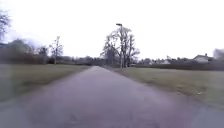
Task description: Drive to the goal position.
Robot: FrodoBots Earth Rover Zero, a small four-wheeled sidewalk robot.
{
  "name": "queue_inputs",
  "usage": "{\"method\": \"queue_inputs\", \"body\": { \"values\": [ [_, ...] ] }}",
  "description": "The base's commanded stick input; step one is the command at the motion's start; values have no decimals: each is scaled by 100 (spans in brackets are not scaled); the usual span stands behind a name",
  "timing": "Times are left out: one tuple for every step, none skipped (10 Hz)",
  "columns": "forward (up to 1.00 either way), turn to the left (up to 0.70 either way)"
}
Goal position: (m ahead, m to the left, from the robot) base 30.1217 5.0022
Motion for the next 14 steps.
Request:
{"method": "queue_inputs", "body": {
  "values": [
    [100,0],
    [100,0],
    [100,0],
    [100,0],
    [100,0],
    [100,0],
    [100,0],
    [100,0],
    [100,0],
    [100,0],
    [100,0],
    [100,0],
    [100,0],
    [100,0]
  ]
}}
